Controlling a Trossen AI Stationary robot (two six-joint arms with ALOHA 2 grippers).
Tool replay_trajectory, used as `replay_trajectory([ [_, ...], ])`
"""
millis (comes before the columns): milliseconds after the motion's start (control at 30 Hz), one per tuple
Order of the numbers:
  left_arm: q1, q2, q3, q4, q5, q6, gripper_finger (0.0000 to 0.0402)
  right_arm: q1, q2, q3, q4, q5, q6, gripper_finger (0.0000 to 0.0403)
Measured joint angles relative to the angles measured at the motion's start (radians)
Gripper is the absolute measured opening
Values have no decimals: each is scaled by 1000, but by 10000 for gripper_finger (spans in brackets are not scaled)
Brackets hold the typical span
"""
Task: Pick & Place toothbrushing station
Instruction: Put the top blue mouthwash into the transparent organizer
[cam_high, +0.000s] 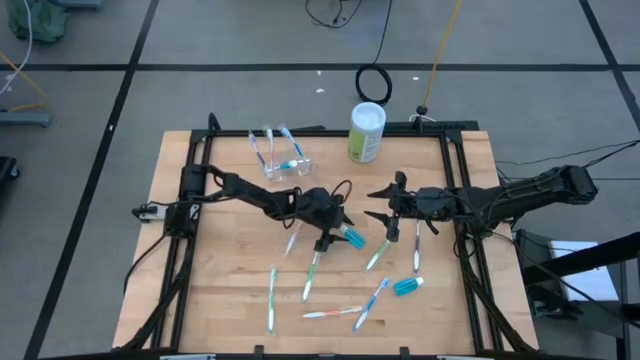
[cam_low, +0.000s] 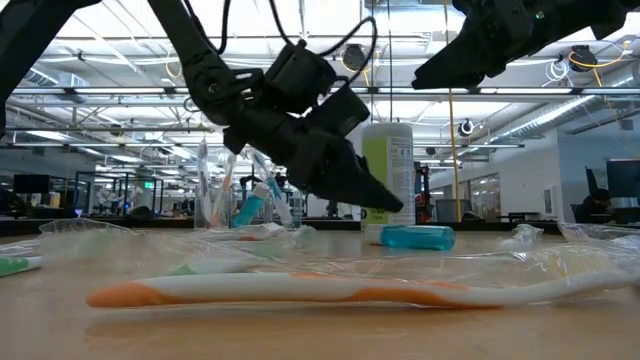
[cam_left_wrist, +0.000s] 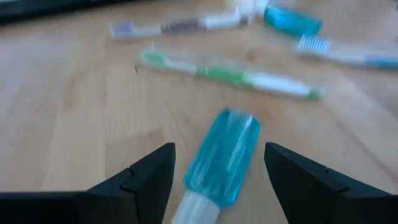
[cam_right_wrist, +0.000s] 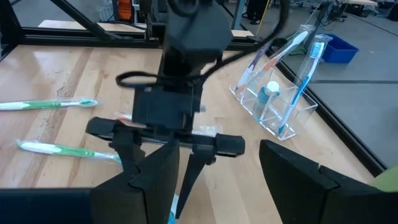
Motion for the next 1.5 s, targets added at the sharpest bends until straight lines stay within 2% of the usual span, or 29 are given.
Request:
replay_trajectory([
  [100,4,0,10,-86,-34,34,249,0,0,0,0,0,0,215],
  [333,32,0,10,-140,-36,36,211,0,0,0,0,0,0,215],
  [667,35,0,10,-126,63,36,161,0,0,0,0,0,0,215],
  [1067,32,63,11,-99,65,11,162,0,0,0,-4,0,0,215],
  [1367,34,46,10,-103,45,-15,96,0,0,0,-3,0,0,215],
  [1500,32,-29,7,-228,-48,37,91,0,0,0,-3,0,0,215],
])
